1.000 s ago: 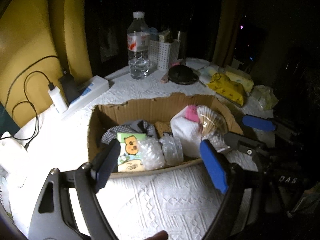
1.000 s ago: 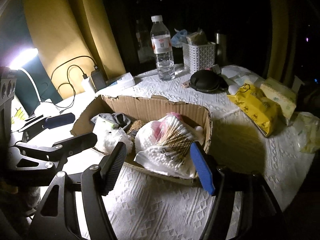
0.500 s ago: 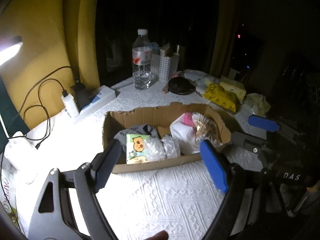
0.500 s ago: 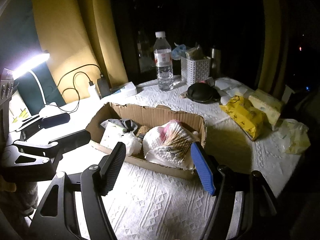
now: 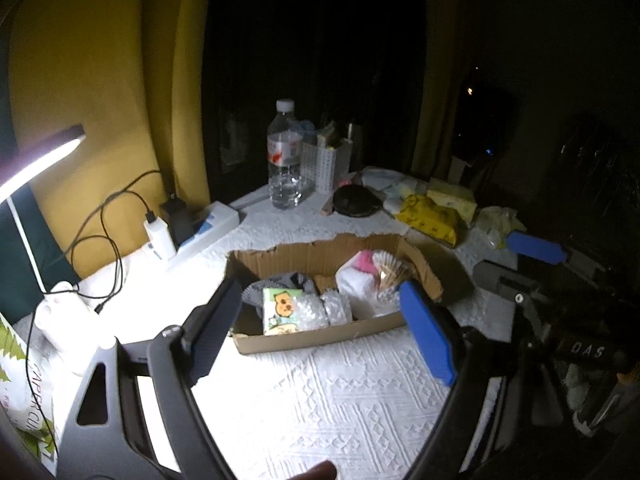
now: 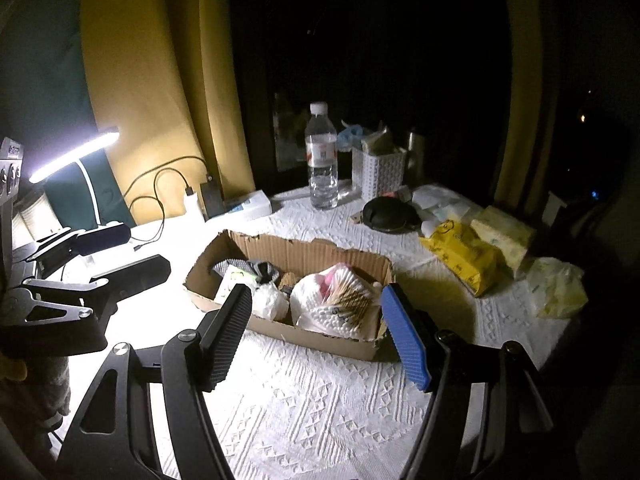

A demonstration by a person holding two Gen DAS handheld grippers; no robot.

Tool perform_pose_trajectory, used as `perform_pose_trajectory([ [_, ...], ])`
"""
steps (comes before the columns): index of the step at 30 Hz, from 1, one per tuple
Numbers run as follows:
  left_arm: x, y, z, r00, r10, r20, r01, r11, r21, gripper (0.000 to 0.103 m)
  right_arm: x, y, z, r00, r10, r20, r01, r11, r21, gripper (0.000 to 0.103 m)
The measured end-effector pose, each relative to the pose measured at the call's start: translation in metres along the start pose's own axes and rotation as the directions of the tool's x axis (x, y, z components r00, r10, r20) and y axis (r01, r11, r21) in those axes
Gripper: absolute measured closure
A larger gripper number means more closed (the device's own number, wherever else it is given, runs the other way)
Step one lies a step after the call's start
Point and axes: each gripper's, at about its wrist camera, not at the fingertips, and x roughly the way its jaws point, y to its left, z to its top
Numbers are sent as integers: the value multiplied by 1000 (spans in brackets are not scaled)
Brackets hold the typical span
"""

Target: Organize soft objects

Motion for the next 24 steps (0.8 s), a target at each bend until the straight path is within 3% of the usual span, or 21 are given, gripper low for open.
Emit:
perform_pose_trajectory([
  [24,-73,-11,10,995,-12,96,8,999,40,20,-76,23,8,993,-61,101,63,998,-8,32],
])
